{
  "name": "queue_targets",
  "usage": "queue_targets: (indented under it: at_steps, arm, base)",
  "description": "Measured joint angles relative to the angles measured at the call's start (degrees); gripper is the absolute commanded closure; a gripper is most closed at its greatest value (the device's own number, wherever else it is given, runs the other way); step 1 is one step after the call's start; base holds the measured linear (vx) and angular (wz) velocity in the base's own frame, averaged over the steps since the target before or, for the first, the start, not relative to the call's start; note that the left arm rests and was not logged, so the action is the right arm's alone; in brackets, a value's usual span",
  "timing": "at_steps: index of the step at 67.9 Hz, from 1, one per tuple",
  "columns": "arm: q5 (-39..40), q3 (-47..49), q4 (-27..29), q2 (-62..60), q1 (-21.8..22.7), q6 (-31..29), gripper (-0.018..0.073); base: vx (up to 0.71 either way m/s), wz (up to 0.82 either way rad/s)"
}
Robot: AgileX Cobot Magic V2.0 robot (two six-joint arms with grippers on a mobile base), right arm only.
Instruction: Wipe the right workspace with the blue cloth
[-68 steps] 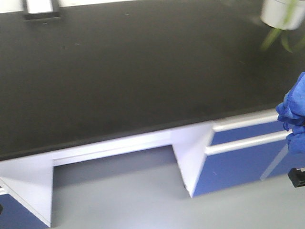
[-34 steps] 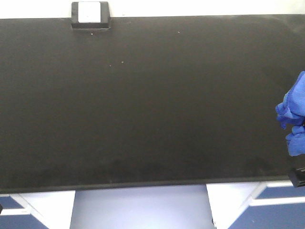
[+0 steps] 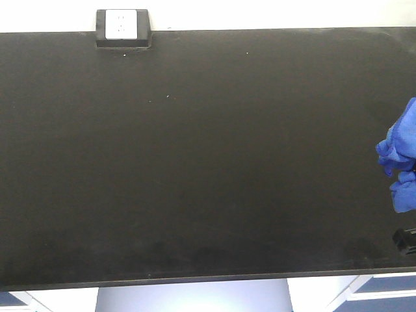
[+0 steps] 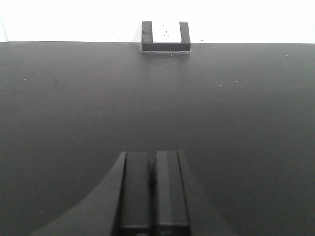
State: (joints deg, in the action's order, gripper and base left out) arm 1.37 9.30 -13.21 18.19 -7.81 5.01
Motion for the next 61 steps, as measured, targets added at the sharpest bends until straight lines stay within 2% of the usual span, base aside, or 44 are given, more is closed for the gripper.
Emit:
queue_targets:
  at_steps: [35, 47, 57, 61]
  arm:
    - [0.00, 0.00, 0.07, 0.00, 0.00, 0.00, 0.0567]
    - [-0.28, 0.16, 2.90, 0.13, 0.00, 1.08, 0.0564]
    - [-6.70, 4.33, 5.89, 4.76, 0.00, 1.60, 0.0563]
    - [-10.41, 7.47, 5.90, 10.39, 0.00, 1.60, 0.0562]
  base:
    - [0.01, 0.00]
    - [0.00, 0.00]
    - [0.00, 0.00]
    - [0.00, 0.00]
